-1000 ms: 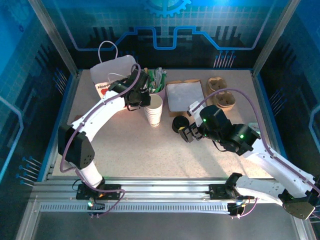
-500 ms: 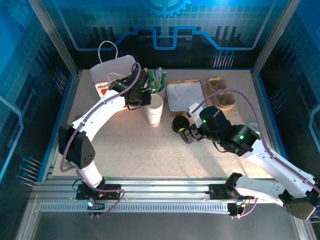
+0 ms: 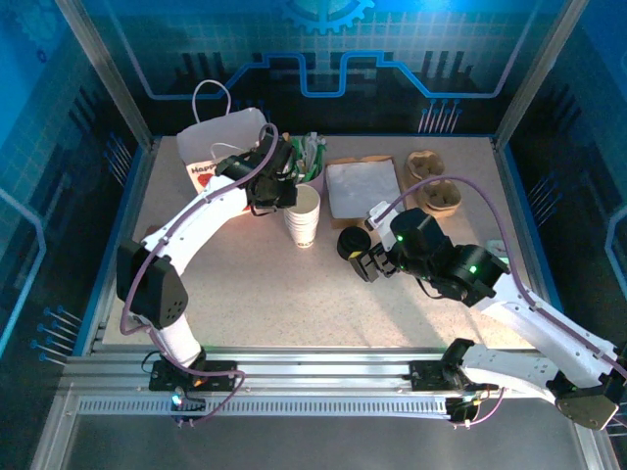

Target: Pack the takeout coffee

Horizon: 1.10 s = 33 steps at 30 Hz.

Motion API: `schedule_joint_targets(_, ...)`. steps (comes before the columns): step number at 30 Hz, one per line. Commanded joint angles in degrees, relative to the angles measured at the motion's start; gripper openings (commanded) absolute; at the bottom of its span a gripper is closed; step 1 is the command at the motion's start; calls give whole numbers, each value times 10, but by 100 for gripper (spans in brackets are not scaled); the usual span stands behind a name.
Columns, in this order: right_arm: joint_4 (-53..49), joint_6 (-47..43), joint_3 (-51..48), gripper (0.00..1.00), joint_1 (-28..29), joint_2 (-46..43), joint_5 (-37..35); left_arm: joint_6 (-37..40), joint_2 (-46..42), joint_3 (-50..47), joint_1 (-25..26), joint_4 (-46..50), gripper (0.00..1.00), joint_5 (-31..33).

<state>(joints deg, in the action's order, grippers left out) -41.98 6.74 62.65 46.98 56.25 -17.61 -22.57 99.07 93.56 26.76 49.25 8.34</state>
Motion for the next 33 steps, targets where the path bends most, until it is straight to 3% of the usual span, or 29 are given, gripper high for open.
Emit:
schedule_joint_targets(1, 5, -8, -6, 100, 12, -7, -6, -7, 9, 19, 6, 18, 5, 0)
schedule_joint_targets(4, 5, -8, -7, 100, 12, -6, -6, -7, 10, 26, 6, 21, 0, 2)
schedule_joint_targets(22, 11, -9, -10, 100, 17, 3, -1, -70, -20, 38, 6, 4, 0, -20)
schedule_joint_targets(33, 14, -12, -9, 100, 18, 11, 0, -56, -33, 85, 5, 30, 0, 0)
